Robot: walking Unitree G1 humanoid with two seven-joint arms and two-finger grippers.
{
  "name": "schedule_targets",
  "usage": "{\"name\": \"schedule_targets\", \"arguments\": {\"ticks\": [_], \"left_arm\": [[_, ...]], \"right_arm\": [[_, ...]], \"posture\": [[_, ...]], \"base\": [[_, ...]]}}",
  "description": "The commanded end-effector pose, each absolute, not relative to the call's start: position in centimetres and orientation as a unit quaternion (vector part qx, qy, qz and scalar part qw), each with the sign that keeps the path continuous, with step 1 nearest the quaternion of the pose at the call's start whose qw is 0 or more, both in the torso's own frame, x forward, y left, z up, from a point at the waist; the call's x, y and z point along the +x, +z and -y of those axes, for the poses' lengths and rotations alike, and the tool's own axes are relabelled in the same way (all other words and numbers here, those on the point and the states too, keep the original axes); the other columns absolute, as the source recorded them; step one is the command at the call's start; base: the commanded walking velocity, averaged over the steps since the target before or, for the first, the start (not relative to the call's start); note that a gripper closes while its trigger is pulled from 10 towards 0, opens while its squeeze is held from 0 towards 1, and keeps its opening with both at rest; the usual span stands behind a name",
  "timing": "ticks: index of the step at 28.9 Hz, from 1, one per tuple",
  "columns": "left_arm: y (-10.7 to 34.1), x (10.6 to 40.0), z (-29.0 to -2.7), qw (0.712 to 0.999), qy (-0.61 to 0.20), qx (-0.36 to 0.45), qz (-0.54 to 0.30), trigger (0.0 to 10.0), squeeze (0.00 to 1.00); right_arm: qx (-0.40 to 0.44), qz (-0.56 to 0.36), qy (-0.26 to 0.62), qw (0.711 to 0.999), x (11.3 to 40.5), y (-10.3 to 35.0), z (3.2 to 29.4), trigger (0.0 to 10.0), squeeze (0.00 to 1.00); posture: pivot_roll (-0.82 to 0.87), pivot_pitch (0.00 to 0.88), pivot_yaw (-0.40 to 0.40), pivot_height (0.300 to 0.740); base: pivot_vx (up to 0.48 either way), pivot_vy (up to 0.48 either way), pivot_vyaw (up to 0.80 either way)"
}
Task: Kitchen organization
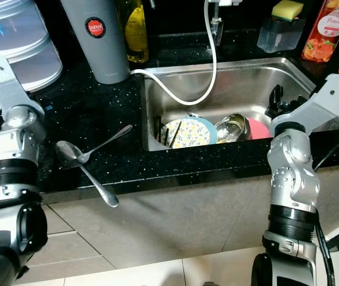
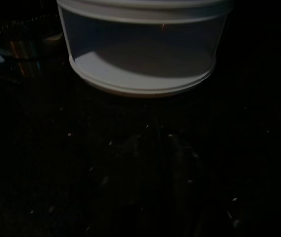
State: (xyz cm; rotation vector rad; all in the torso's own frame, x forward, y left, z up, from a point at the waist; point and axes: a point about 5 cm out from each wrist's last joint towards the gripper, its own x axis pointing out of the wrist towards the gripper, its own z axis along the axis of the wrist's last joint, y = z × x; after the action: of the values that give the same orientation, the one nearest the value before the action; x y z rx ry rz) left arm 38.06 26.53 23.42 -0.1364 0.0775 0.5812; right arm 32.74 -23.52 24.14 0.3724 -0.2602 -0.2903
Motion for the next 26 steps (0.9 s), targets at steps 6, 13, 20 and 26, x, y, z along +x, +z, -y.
{"name": "schedule_targets", "arguments": {"ticks": [6,13,20,26], "left_arm": [[19.8,38.4,-25.1,0.942,0.302,-0.085,-0.122,10.0,0.0],[18.2,37.9,-26.0,0.925,0.336,-0.093,-0.152,10.0,0.0],[16.3,37.2,-27.4,0.907,0.355,-0.101,-0.2,10.0,0.0],[14.2,35.8,-28.8,0.886,0.375,-0.122,-0.243,4.4,0.0]], "right_arm": [[0.185,0.119,-0.149,0.964,32.6,23.8,23.8,10.0,0.0],[0.184,0.119,-0.149,0.964,32.5,23.8,23.8,10.0,0.0],[0.184,0.12,-0.145,0.965,32.7,23.9,23.6,10.0,0.0],[0.184,0.12,-0.145,0.965,32.6,23.9,23.6,10.0,0.0]], "posture": [[0.04,0.038,0.015,0.74],[0.03,0.035,0.015,0.74],[0.03,0.029,0.018,0.74],[0.03,0.031,0.029,0.74]], "base": [[0.0,0.0,0.0],[0.0,0.0,0.0],[0.0,0.0,0.0],[0.0,0.0,0.0]]}}
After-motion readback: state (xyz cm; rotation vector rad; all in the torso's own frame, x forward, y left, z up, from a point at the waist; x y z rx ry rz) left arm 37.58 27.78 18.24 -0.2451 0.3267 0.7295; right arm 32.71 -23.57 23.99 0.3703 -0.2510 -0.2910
